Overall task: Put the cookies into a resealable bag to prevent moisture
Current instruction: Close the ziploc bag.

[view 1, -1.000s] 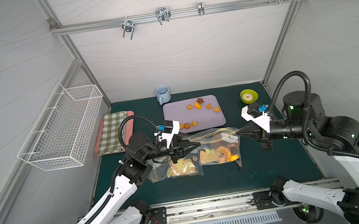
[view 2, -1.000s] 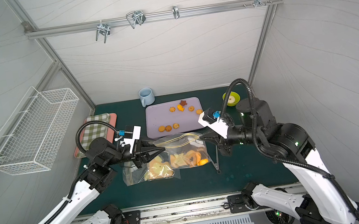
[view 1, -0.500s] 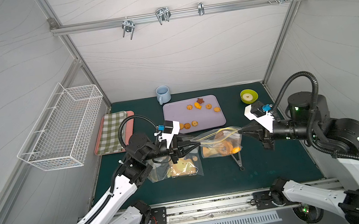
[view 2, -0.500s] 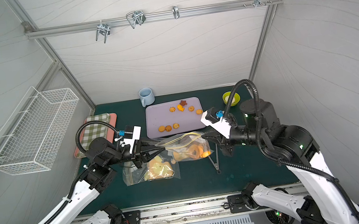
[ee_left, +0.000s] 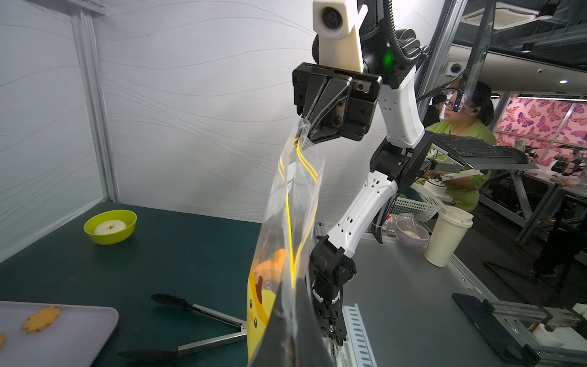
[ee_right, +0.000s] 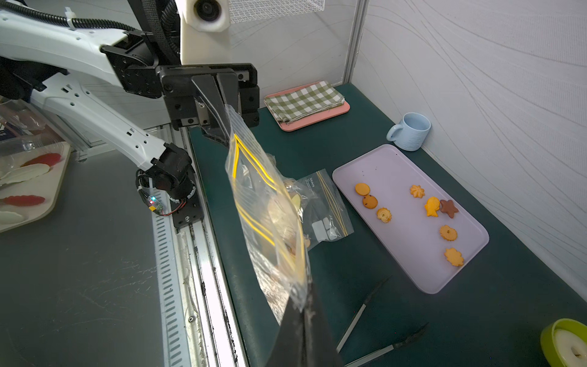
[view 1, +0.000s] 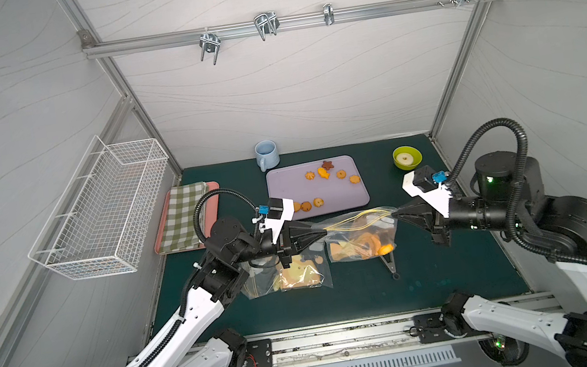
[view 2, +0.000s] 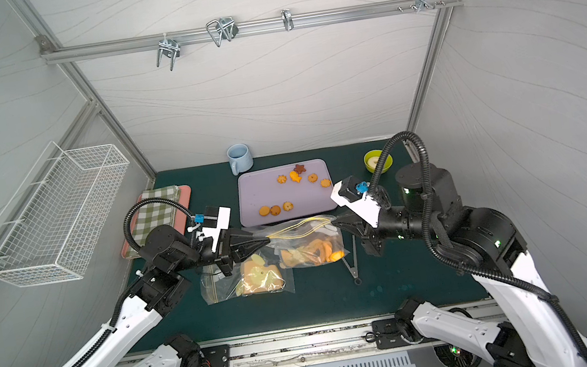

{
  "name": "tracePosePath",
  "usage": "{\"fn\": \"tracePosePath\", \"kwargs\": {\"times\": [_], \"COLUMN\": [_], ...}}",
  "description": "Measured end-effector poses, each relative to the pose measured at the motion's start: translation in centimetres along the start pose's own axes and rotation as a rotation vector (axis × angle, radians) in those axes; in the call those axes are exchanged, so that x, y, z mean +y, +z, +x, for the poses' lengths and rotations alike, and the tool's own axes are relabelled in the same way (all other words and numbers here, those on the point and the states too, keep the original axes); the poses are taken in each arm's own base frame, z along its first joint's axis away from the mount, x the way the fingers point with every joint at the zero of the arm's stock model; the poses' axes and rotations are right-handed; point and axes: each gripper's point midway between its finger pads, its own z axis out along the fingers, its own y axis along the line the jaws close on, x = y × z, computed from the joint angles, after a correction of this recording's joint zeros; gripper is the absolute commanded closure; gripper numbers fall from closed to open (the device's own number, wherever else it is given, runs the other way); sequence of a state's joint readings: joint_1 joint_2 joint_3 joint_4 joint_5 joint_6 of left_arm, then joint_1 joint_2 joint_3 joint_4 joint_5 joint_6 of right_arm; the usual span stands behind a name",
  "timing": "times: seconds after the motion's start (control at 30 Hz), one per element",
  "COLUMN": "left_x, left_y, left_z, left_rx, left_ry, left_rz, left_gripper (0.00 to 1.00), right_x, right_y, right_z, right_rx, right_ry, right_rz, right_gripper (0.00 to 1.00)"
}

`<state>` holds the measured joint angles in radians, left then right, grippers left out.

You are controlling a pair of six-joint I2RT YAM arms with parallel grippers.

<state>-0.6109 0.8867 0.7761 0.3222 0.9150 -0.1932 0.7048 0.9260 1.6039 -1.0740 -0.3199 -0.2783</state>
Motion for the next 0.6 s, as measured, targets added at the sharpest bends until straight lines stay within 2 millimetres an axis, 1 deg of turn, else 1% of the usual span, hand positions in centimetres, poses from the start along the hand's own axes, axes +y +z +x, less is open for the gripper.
{"fn": "tracePosePath", "kwargs": {"times": [0.13, 0.23, 0.3, 0.33, 0.43, 0.5, 0.57, 0.6], "left_x": [0.3, 1.0, 1.4, 1.6, 2.7, 3.5, 3.7, 3.6], "left_y": [-0.1, -0.2, -0.2, -0.2, -0.4, -1.0, -1.7, -2.0], "left_z": [-0.2, -0.9, -1.7, -2.1, -2.9, -2.7, -2.1, -1.8], "left_rx": [0.026, 0.059, 0.092, 0.109, 0.175, 0.229, 0.290, 0.322], "left_ry": [-0.016, -0.055, -0.095, -0.113, -0.171, -0.206, -0.231, -0.241], "left_rz": [-0.035, -0.100, -0.147, -0.170, -0.263, -0.338, -0.388, -0.405], "left_gripper": [1.00, 1.00, 1.00, 1.00, 1.00, 1.00, 1.00, 1.00], "right_x": [-0.6, -1.5, -2.2, -2.5, -3.8, -4.7, -5.0, -5.0], "right_y": [0.0, 0.5, 1.1, 1.5, 2.8, 4.0, 5.1, 5.6], "right_z": [0.2, 0.7, 1.3, 1.6, 2.6, 3.9, 5.1, 5.4], "right_rx": [0.012, 0.030, 0.046, 0.052, 0.058, 0.062, 0.064, 0.057], "right_ry": [0.002, 0.016, 0.043, 0.063, 0.129, 0.197, 0.243, 0.250], "right_rz": [0.037, 0.078, 0.096, 0.102, 0.112, 0.106, 0.081, 0.066], "right_gripper": [1.00, 1.00, 0.97, 0.94, 0.80, 0.64, 0.54, 0.52]}}
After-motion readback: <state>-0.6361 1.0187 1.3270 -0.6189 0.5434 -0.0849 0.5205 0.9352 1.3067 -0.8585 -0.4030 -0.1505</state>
